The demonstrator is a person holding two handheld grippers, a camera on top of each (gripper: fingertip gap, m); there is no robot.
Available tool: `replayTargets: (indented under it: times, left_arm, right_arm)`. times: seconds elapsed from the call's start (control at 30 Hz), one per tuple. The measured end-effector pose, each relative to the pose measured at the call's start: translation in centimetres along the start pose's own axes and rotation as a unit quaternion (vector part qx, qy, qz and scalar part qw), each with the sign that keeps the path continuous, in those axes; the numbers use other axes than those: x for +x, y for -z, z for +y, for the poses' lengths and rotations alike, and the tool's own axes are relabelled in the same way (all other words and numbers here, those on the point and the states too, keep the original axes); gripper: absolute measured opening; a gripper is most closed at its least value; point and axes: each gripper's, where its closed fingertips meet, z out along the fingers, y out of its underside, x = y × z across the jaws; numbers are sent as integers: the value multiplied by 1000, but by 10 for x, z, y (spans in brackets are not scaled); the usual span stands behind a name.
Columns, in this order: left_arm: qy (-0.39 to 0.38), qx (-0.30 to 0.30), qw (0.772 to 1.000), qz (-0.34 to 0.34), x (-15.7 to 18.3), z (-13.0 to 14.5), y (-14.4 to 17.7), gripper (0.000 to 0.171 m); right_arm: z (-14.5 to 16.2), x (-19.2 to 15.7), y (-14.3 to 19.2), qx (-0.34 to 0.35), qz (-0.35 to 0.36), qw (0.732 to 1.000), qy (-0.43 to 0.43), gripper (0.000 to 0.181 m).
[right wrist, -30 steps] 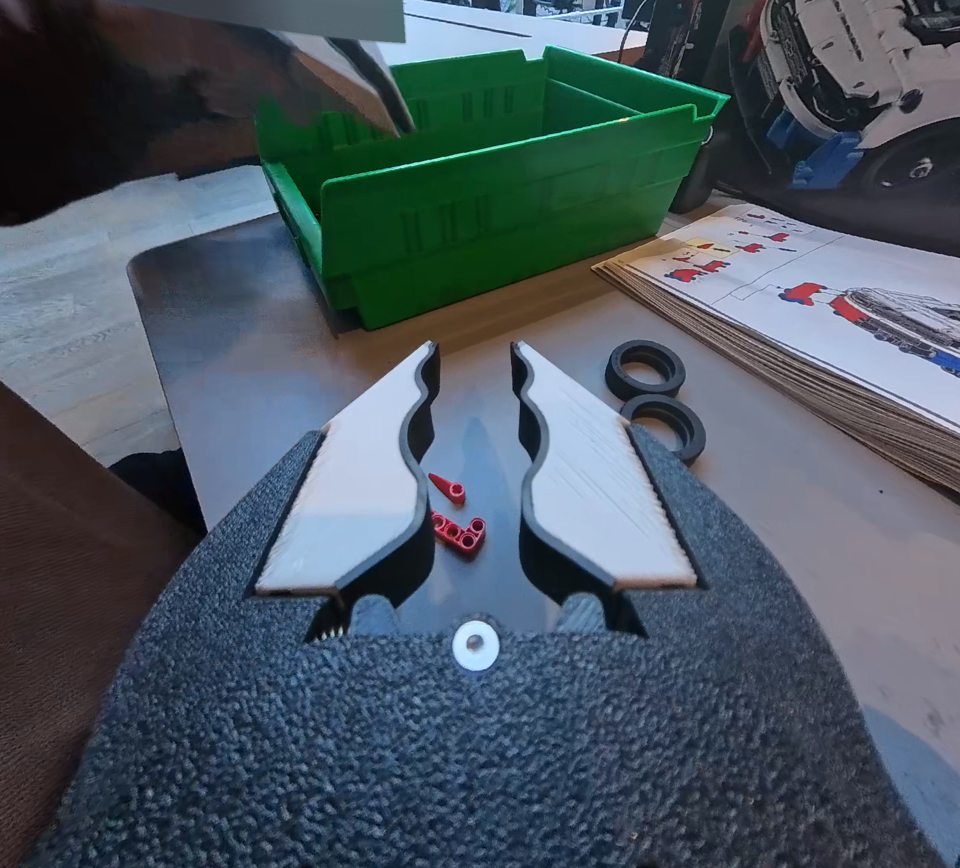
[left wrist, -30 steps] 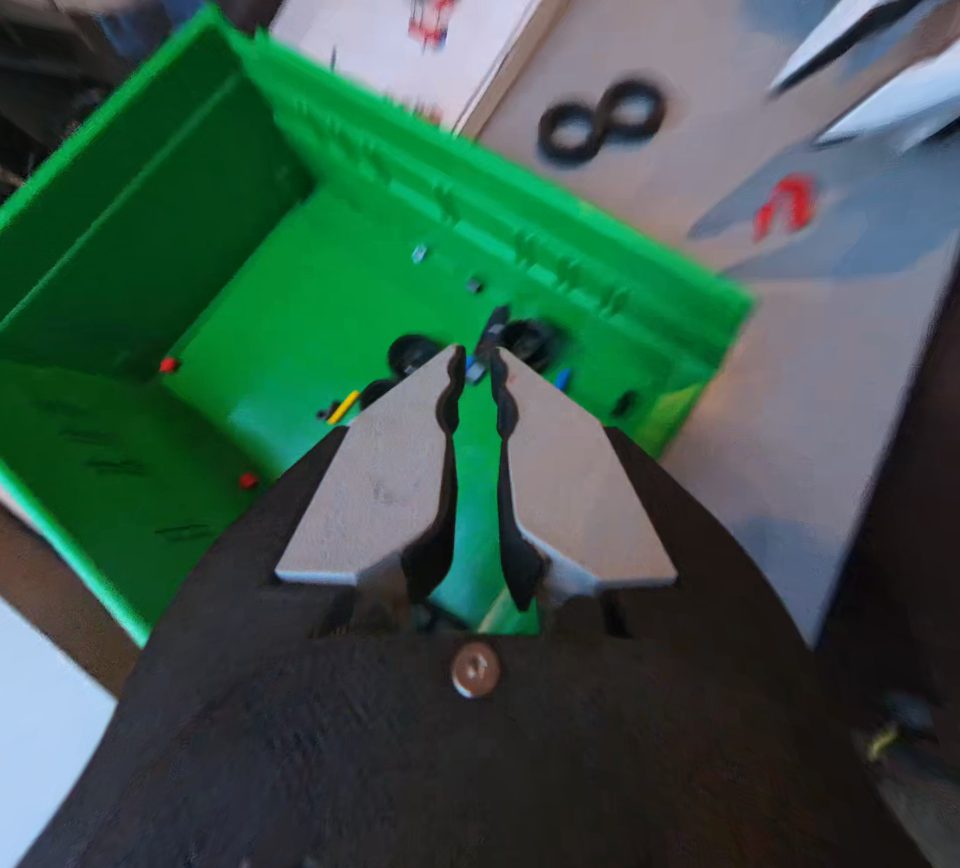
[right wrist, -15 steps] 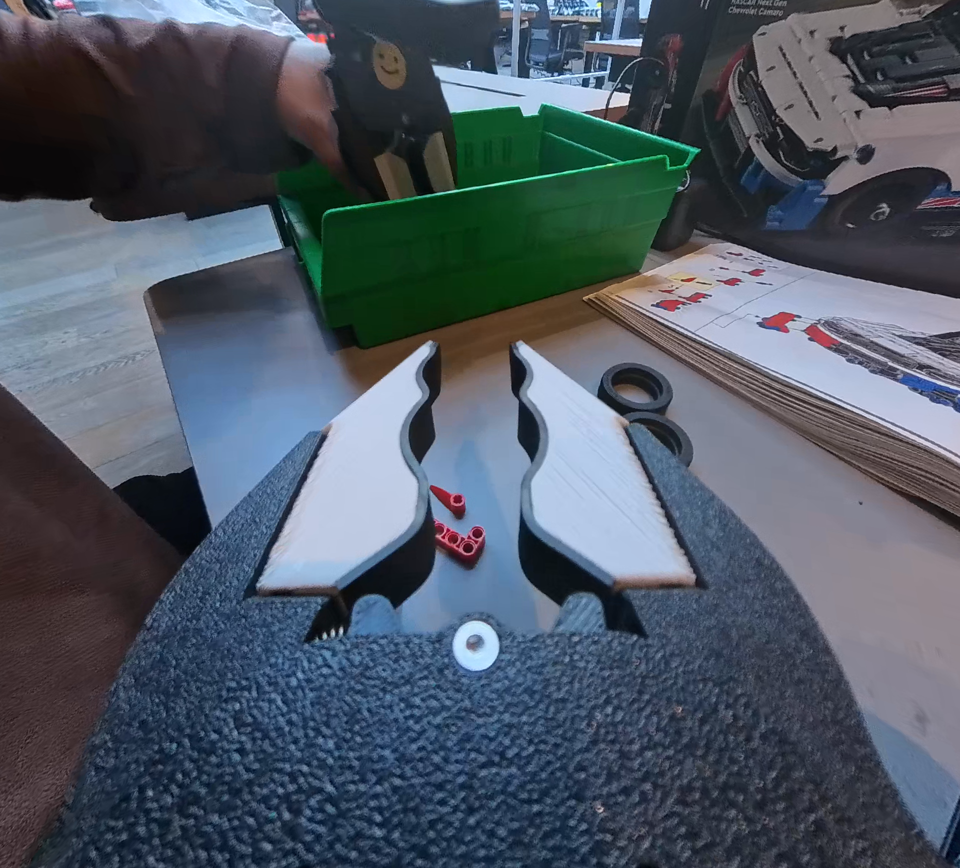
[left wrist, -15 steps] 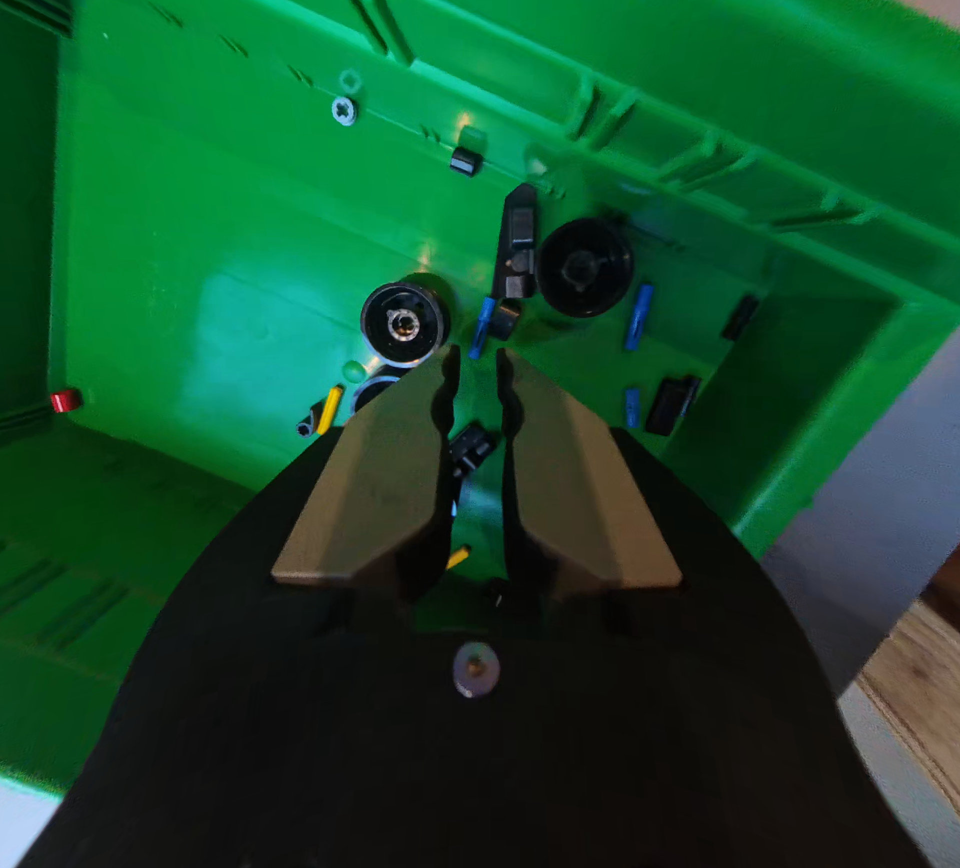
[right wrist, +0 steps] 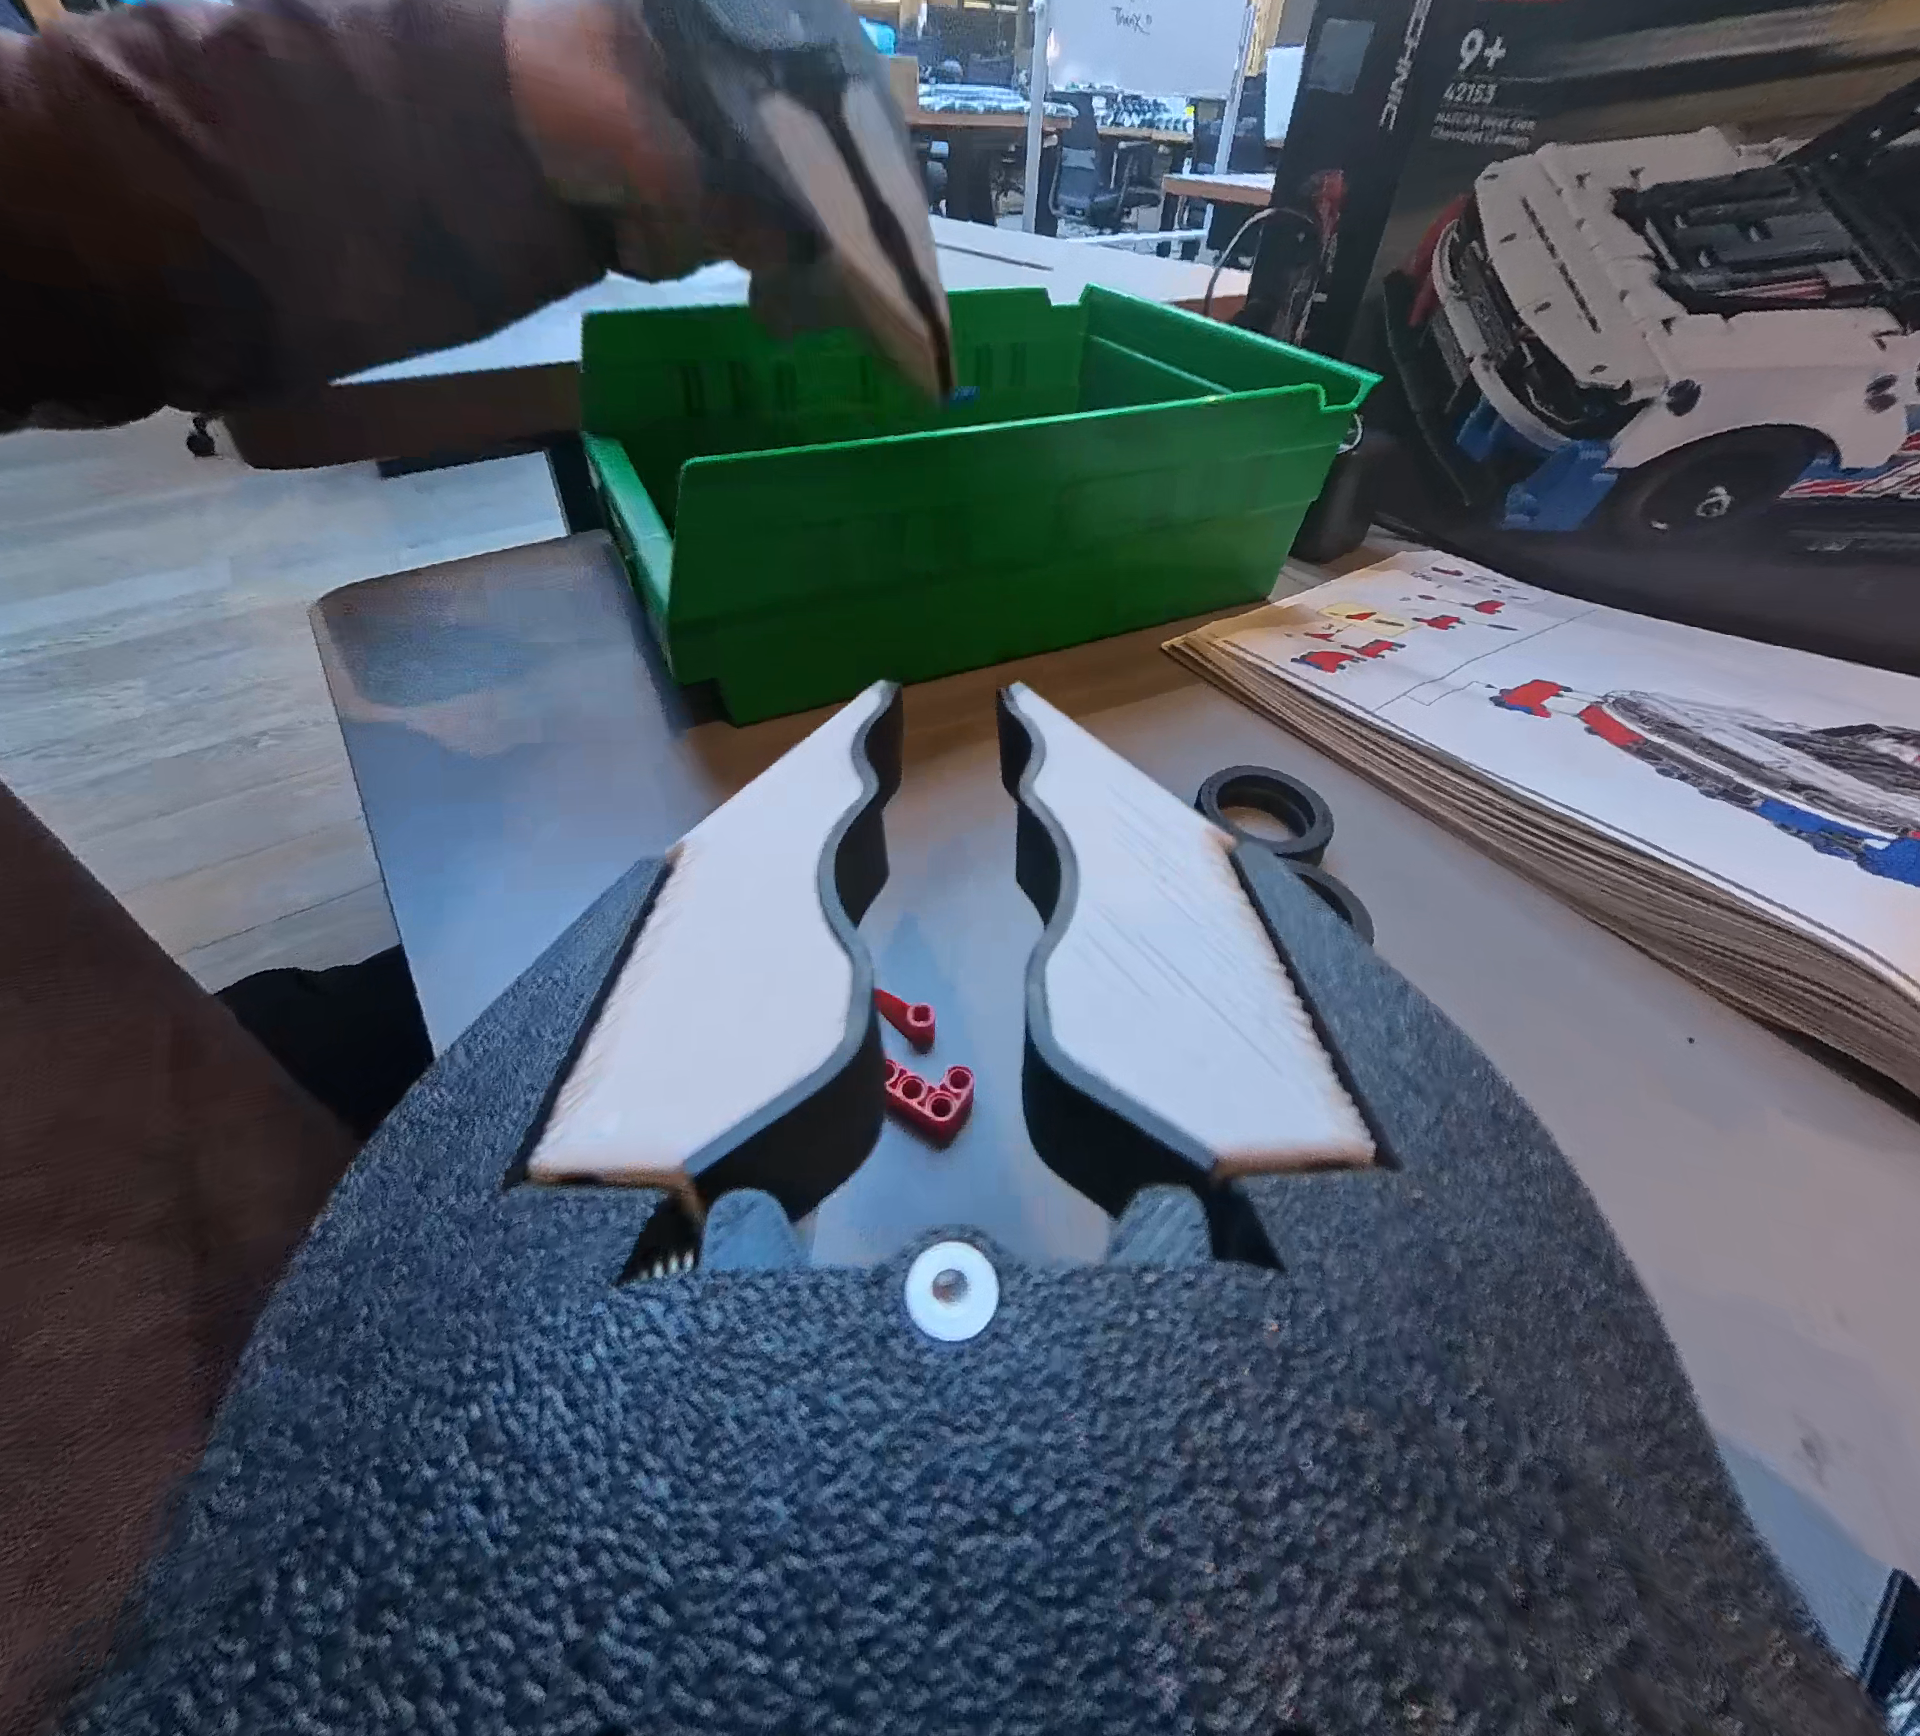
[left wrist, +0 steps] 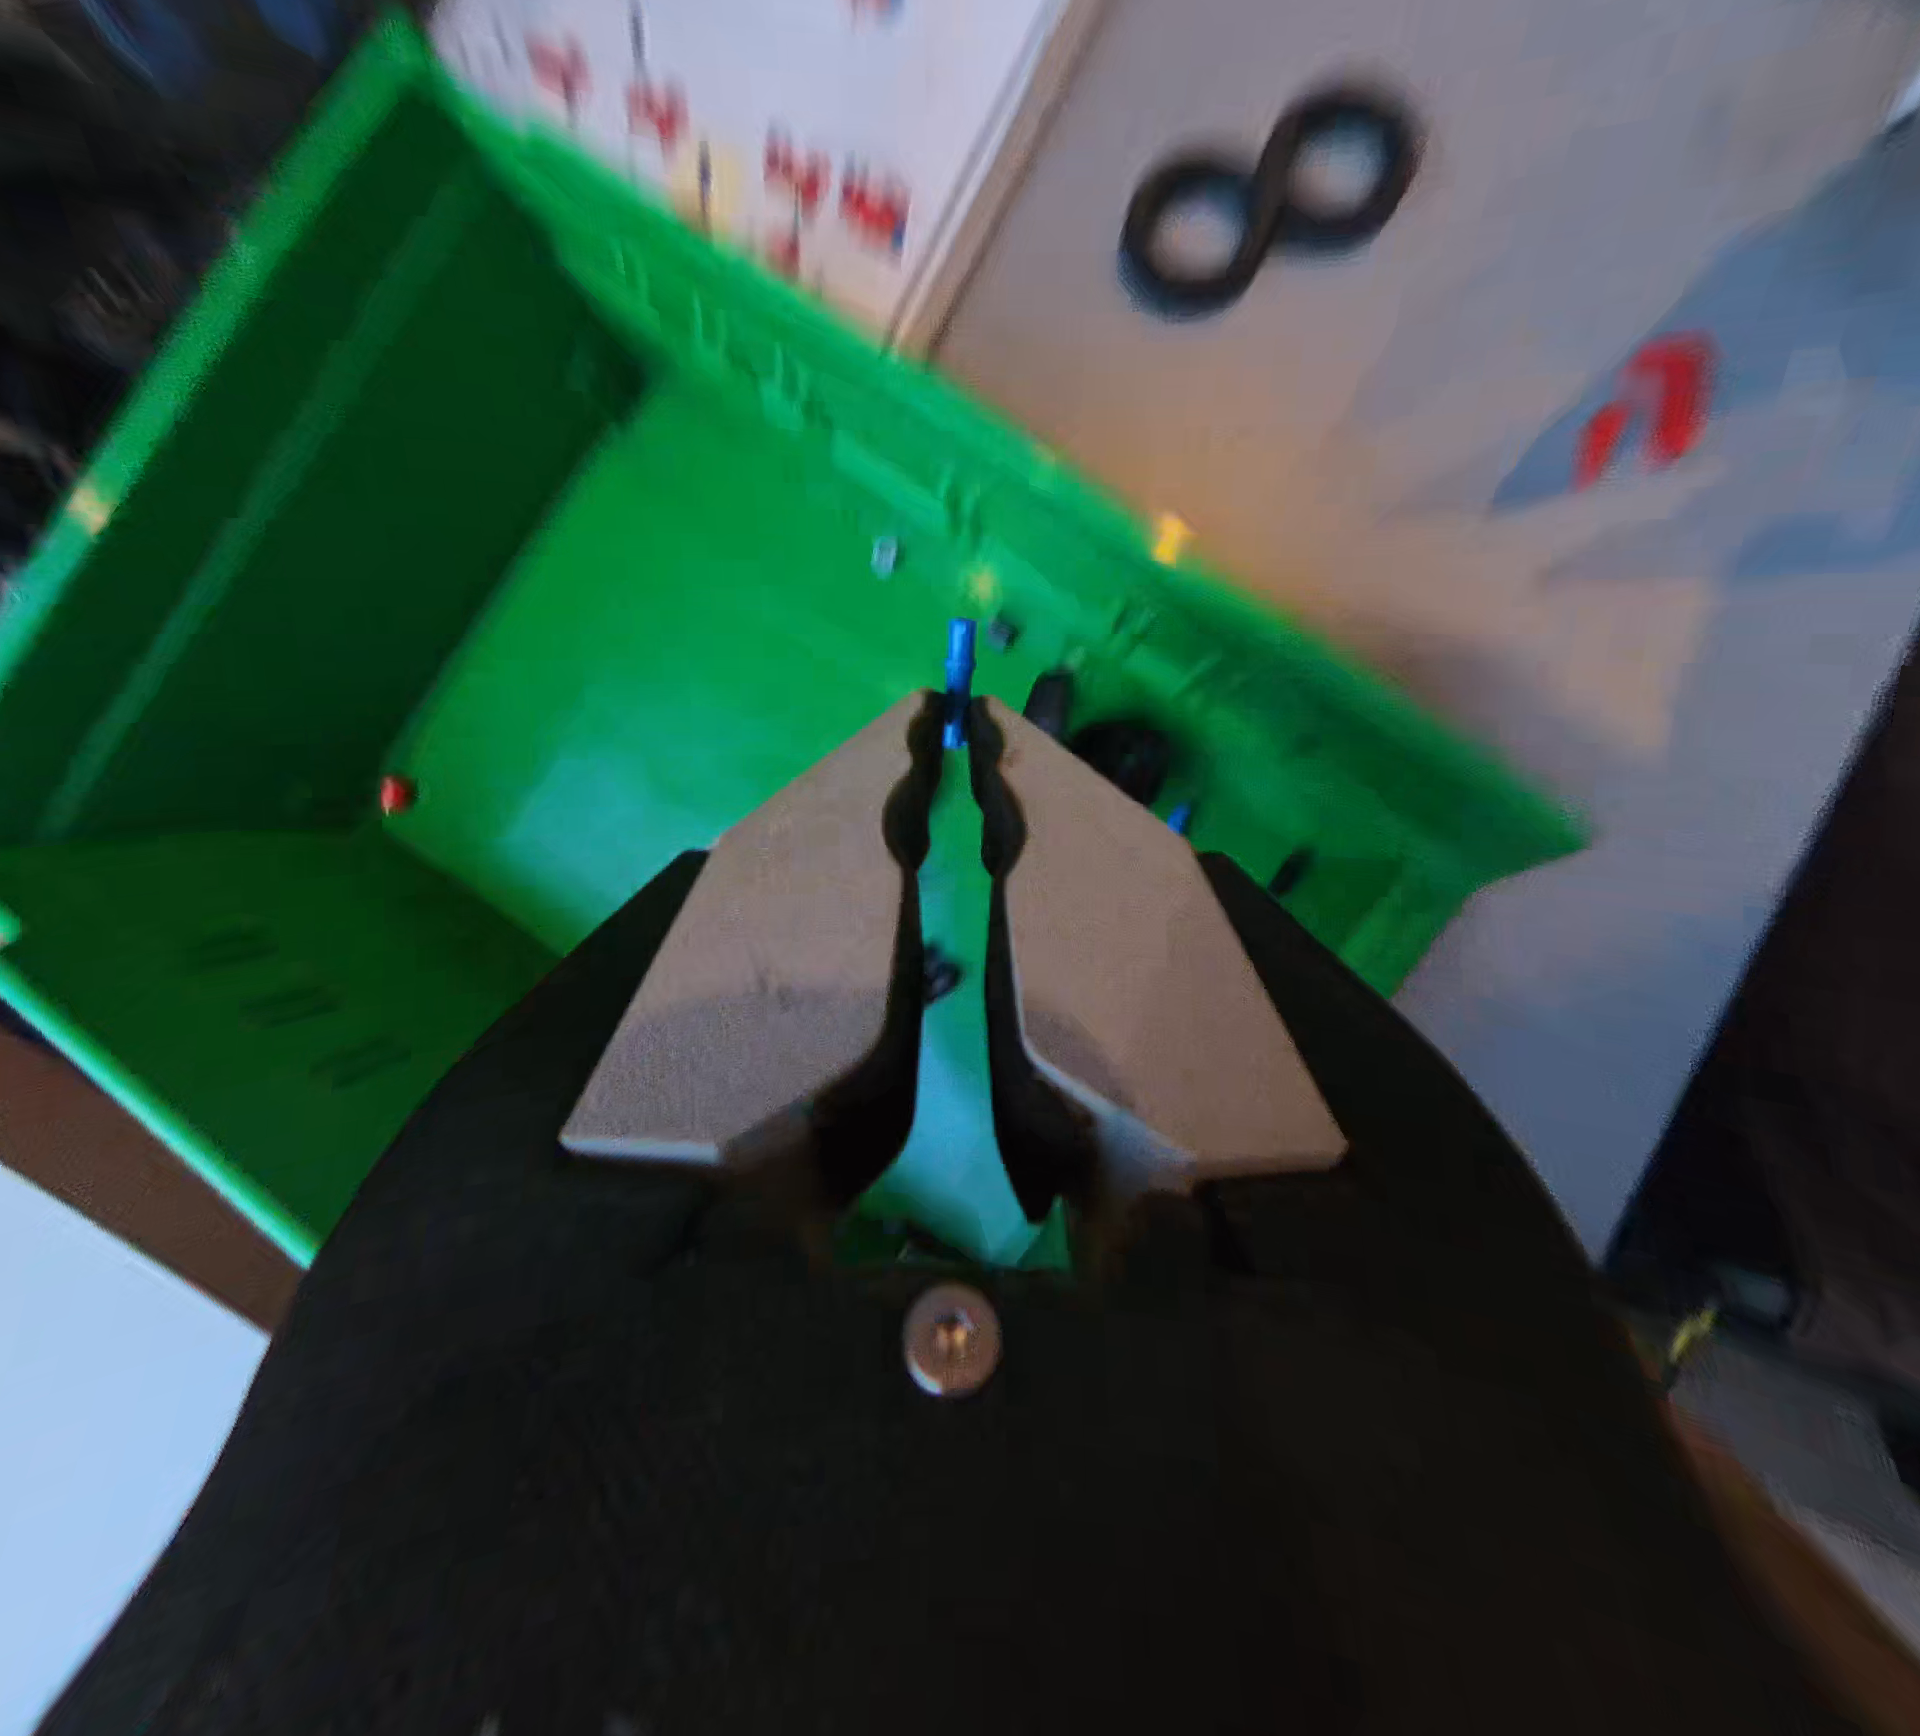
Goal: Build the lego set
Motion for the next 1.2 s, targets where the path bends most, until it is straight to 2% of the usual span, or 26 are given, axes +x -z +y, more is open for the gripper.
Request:
replayTargets:
  times: [0.07, 0.1, 0.17, 0.3, 0.4, 0.47, 0.53, 0.6, 0.7, 0.9, 0.97, 1.03, 1.13, 1.2]
  left_arm:
    - [-18, 51, 998, 11, 27, -41, 12, 0]
    - [-39, 50, 998, 22, 45, -54, 9, 0]
    - [-81, 3, 995, 50, 78, -63, -12, 1]
    - [-139, -115, 979, 92, 120, -53, -68, 2]
    - [-132, -192, 966, 112, 135, -35, -102, 2]
    - [-140, -255, 953, 80, 127, -21, -111, 2]
    - [-152, -258, 952, 64, 126, -22, -115, 2]
    - [-167, -250, 950, 77, 134, -23, -117, 2]
    - [-179, -274, 942, 72, 138, -19, -122, 6]
    - [-162, -257, 949, 85, 148, -28, -115, 28]
    - [-146, -226, 960, 82, 147, -39, -103, 26]
    - [-123, -194, 971, 58, 138, -52, -78, 26]
    - [-84, -91, 992, 10, 110, -71, -22, 15]
    - [-42, -50, 998, -10, 86, -63, 12, 10]
  right_arm:
    - [-5, -1, 4, 17, 0, 1000, 4, 12]
    - [-7, -1, 7, 23, 1, 1000, 3, 11]
    - [-8, 1, 12, 24, 9, 1000, -5, 11]
    - [-20, 6, 30, 36, 26, 999, -25, 11]
    - [-33, 8, 45, 48, 42, 998, -12, 11]
    - [-41, 8, 54, 51, 52, 997, -1, 10]
    - [-47, 6, 63, 58, 58, 997, 7, 10]
    - [-49, 4, 68, 62, 60, 996, 12, 10]
    - [-46, 3, 71, 58, 61, 996, 14, 10]
    - [-47, -2, 72, 58, 57, 996, 21, 9]
    - [-48, -4, 72, 57, 58, 996, 28, 9]
    - [-47, -5, 71, 55, 58, 996, 30, 10]
    - [-44, -8, 69, 48, 56, 997, 34, 10]
    - [-40, -8, 65, 42, 56, 997, 32, 9]
